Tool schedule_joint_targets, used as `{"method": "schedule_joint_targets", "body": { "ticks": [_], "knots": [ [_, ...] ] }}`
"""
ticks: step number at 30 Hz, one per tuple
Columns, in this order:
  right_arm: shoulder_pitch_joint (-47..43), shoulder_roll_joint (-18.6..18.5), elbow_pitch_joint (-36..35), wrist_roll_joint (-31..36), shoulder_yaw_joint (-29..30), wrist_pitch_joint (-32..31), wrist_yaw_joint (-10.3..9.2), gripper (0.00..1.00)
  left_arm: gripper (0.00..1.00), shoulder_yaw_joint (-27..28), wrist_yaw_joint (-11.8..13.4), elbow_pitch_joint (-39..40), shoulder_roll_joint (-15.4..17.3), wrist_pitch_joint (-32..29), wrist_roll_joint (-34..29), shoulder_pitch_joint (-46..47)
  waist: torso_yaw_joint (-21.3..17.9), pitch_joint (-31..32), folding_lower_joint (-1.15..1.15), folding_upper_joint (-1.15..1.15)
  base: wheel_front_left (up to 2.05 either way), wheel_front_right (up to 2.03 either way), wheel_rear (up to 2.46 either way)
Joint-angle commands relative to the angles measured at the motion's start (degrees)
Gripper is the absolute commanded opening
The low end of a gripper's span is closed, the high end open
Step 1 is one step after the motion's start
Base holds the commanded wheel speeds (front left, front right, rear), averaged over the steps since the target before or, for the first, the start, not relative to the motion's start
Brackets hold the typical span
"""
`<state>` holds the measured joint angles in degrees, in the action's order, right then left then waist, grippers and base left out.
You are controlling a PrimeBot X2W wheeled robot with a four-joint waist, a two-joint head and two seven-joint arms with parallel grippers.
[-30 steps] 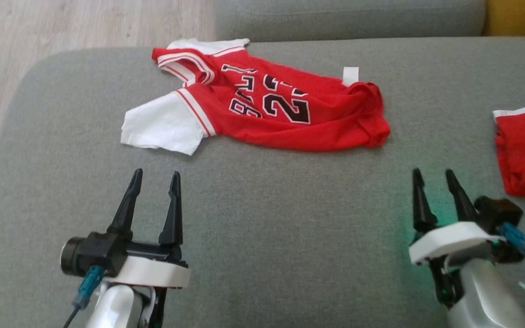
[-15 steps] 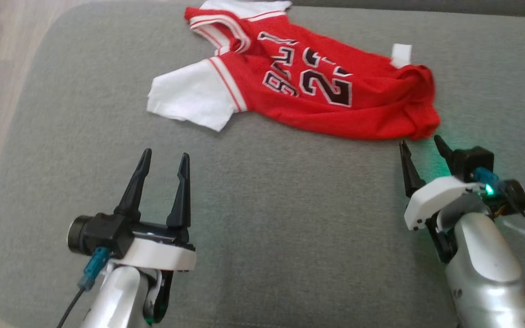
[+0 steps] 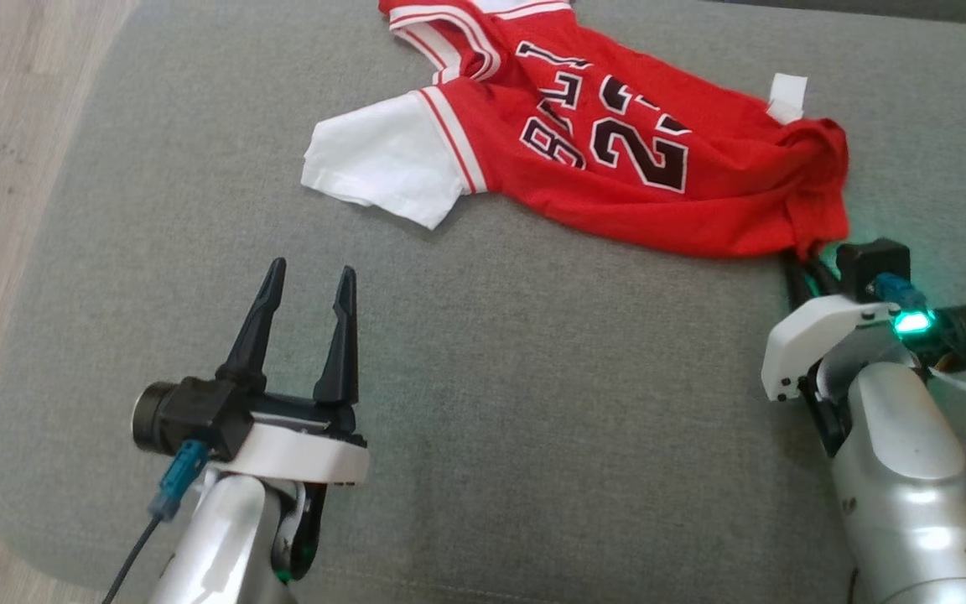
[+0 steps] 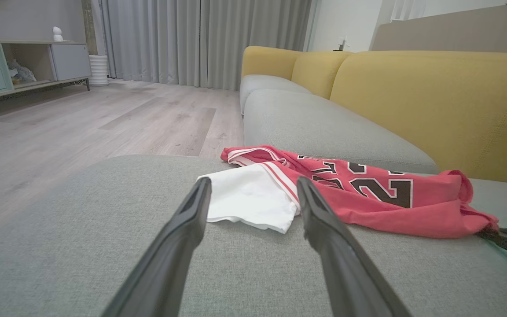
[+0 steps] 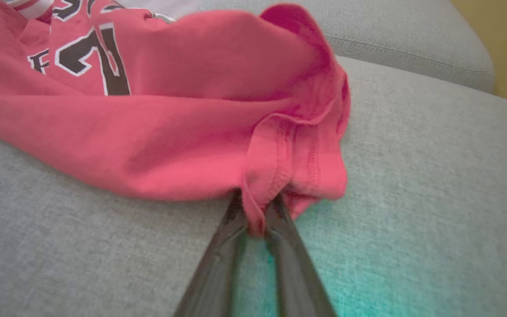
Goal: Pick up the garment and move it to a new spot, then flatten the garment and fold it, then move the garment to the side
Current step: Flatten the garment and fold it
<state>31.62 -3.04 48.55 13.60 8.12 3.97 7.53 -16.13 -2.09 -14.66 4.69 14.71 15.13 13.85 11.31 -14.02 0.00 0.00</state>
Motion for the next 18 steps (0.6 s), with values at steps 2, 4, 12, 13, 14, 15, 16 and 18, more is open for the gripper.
{"method": "schedule_joint_targets", "body": {
  "ticks": [2, 4, 12, 13, 14, 15, 16, 18],
  "knots": [
    [0.51, 0.16, -0.21, -0.56, -0.84, 0.81, -0.04, 0.00, 1.00, 2.54, -0.10, 1.45, 0.26, 0.29, -0.53, 1.81, -0.87, 0.98, 0.00, 0.00, 0.00, 0.00, 0.00],
    [0.07, 0.16, 0.25, -1.49, -1.02, 1.59, -0.04, 0.00, 1.00, 2.74, -0.11, 1.37, 0.22, 0.29, -0.62, 1.42, -1.67, 1.92, 0.00, 0.00, 0.00, 0.00, 0.00],
    [-4.35, 0.16, -1.30, -5.95, -4.18, 2.87, -0.04, 0.00, 1.00, 3.76, 0.04, 1.44, 0.06, 0.29, -0.86, -0.77, -5.57, 6.52, 0.00, 0.00, 0.00, 0.00, 0.00],
    [-5.05, 0.16, -1.84, -7.11, -4.75, 2.59, -0.04, 0.00, 1.00, 3.91, 0.05, 1.47, 0.06, 0.29, -0.88, -1.03, -5.97, 6.95, 0.00, 0.00, 0.00, 0.00, 0.00],
    [-5.80, 0.16, -2.55, -8.33, -5.30, 2.27, -0.04, 0.00, 1.00, 4.06, 0.05, 1.49, 0.07, 0.29, -0.90, -1.28, -6.39, 7.40, 0.00, 0.00, 0.00, 0.00, 0.00],
    [-6.57, 0.16, -3.37, -9.69, -5.86, 1.78, -0.04, 0.00, 1.00, 4.19, 0.02, 1.49, 0.09, 0.29, -0.92, -1.49, -6.72, 7.70, 0.00, 0.00, 0.00, 0.00, 0.00],
    [-7.39, 0.16, -4.25, -11.11, -6.57, 1.13, -0.04, 0.00, 1.00, 4.29, 0.01, 1.48, 0.11, 0.29, -0.98, -1.73, -7.09, 8.10, 0.00, 0.00, 0.00, 0.00, 0.00],
    [-9.10, 0.16, -6.48, -13.59, -7.89, -0.45, -0.04, 0.00, 1.00, 4.32, 0.13, 1.64, 0.10, 0.29, -1.19, -2.33, -7.71, 8.77, 0.00, 0.00, 0.00, 0.00, 0.00]
  ]
}}
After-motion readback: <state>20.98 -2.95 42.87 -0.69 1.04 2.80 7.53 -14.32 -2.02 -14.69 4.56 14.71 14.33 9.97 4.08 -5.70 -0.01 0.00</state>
